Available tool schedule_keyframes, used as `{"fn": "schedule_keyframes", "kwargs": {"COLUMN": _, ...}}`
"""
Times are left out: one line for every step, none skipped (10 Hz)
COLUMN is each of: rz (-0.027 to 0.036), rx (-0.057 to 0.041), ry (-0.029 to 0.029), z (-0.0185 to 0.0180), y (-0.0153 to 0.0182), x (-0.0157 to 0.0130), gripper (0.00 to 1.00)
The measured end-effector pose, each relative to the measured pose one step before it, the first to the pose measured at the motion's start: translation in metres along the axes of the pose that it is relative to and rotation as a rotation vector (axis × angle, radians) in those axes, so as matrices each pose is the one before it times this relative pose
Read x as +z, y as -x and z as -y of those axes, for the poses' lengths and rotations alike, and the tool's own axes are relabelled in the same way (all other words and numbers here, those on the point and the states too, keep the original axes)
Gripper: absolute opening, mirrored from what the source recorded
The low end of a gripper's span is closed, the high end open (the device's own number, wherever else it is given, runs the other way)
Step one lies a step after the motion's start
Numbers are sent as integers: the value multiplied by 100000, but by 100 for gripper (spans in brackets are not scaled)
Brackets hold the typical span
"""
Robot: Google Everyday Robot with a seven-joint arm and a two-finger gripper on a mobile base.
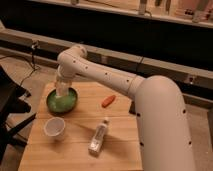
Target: Place the white sponge in the ceramic bowl
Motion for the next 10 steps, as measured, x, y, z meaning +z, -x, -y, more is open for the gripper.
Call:
{"fn": "schedule_keyframes", "kwargs": {"rz": -74, "rx": 118, "ry": -106, "z": -78, "y": -109, "x": 0, "gripper": 43}}
{"fn": "schedule_keyframes", "kwargs": {"rz": -31, "rx": 124, "ry": -63, "z": -102, "y": -85, "x": 27, "gripper": 43}}
{"fn": "schedule_keyframes", "kwargs": {"rz": 156, "rx": -145, "ry": -124, "z": -17, "y": -15, "x": 97, "gripper": 45}}
{"fn": "schedule_keyframes", "kwargs": {"rz": 180, "rx": -206, "ry": -177, "z": 24, "y": 27, "x": 57, "gripper": 54}}
{"fn": "schedule_keyframes", "kwargs": {"rz": 144, "rx": -88, "ry": -121, "z": -7, "y": 30, "x": 62, "gripper": 63}}
{"fn": "schedule_keyframes", "kwargs": {"rz": 76, "rx": -36, "ry": -160, "z": 7, "y": -28, "x": 53, "gripper": 67}}
{"fn": "schedule_keyframes", "kwargs": {"rz": -23, "rx": 36, "ry": -135, "z": -54, "y": -95, "x": 38, "gripper": 67}}
{"fn": "schedule_keyframes", "kwargs": {"rz": 0, "rx": 50, "ry": -141, "z": -67, "y": -95, "x": 47, "gripper": 67}}
{"fn": "schedule_keyframes", "kwargs": {"rz": 79, "rx": -61, "ry": -55, "z": -3, "y": 5, "x": 55, "gripper": 67}}
{"fn": "schedule_keyframes", "kwargs": {"rz": -32, "rx": 88, "ry": -130, "z": -16, "y": -83, "x": 15, "gripper": 67}}
